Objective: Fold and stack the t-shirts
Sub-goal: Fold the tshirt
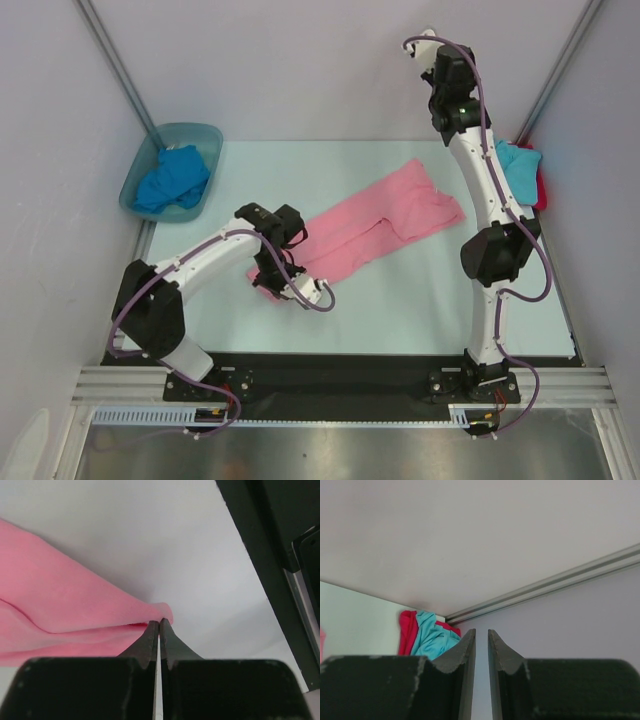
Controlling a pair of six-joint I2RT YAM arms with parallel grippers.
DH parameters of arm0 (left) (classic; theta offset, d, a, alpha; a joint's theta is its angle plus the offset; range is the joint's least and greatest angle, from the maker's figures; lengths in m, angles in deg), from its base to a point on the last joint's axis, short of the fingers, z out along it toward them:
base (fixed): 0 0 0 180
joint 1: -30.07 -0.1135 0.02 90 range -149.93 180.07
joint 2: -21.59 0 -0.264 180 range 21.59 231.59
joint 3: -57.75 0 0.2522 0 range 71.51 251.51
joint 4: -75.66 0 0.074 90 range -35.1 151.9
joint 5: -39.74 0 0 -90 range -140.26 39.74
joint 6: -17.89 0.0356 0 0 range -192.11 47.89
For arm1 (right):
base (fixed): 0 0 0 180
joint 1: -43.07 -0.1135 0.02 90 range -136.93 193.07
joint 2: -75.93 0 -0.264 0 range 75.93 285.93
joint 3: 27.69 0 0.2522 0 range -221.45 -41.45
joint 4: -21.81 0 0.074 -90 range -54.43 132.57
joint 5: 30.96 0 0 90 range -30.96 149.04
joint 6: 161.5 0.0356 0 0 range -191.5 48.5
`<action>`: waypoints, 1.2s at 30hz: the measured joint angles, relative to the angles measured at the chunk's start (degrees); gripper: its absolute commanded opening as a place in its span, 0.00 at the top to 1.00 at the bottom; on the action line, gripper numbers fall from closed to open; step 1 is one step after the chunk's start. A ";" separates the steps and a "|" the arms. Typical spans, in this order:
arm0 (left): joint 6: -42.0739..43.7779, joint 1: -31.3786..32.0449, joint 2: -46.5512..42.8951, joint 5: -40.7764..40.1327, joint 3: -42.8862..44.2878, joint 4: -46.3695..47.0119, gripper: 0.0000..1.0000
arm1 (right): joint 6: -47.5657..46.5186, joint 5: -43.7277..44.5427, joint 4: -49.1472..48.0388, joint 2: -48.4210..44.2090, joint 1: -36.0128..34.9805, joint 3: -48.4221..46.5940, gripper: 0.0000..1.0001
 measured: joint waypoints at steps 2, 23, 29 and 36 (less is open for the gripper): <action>0.22 0.17 0.00 2.32 0.00 -0.02 1.00 | -0.02 0.00 0.37 0.00 -0.17 0.11 0.80; -18.86 -6.21 8.68 7.52 10.69 0.46 0.00 | 6.91 -2.62 3.74 -0.11 -4.74 8.66 0.69; -31.15 -22.97 8.46 0.98 14.38 8.33 0.00 | 13.70 -6.47 9.05 1.77 -1.86 8.66 0.69; -41.75 -35.71 8.20 -7.80 16.85 17.84 0.00 | 20.44 -15.58 16.70 12.98 1.95 2.71 0.51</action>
